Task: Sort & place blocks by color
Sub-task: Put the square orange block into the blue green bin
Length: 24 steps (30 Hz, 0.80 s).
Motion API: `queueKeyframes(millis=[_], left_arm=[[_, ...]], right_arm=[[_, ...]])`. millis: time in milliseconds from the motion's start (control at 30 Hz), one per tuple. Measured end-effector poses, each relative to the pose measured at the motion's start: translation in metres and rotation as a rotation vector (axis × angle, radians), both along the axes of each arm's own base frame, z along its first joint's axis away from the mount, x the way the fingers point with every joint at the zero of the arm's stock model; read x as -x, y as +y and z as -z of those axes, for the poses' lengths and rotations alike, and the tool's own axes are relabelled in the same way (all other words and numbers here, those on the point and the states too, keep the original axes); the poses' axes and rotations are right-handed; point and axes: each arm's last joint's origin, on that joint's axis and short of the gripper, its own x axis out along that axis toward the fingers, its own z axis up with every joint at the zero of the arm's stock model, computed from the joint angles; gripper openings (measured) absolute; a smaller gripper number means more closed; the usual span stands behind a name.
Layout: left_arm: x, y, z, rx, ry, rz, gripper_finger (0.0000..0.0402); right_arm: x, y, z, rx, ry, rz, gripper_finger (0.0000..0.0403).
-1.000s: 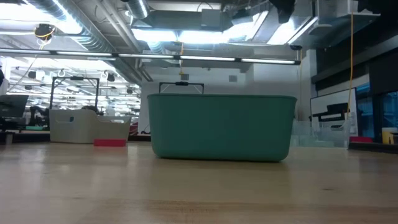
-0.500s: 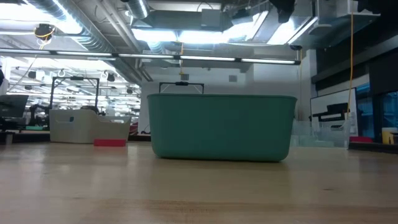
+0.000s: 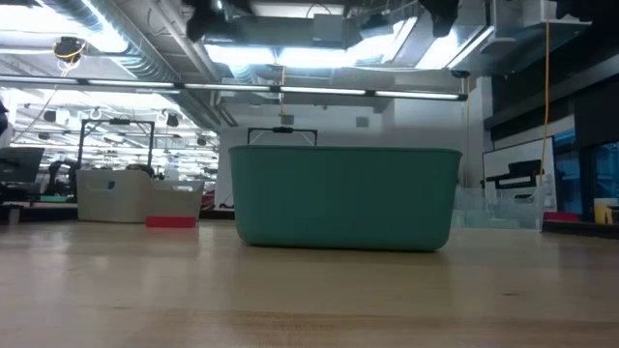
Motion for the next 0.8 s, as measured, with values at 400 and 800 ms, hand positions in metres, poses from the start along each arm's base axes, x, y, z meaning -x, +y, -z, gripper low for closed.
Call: queueKeyframes(millis=[400, 800], left_arm=[[-0.007, 0.063, 0.086, 0.38, 0.828, -0.142, 0.0234], [-0.028, 0.069, 0.172, 0.436, 0.928, 0.078, 0.0234]], right_arm=[[0.0, 0.0, 0.001, 0.001, 0.008, 0.0, 0.0318], [-0.001, 0.0, 0.003, -0.023, 0.033, 0.009, 0.0318]])
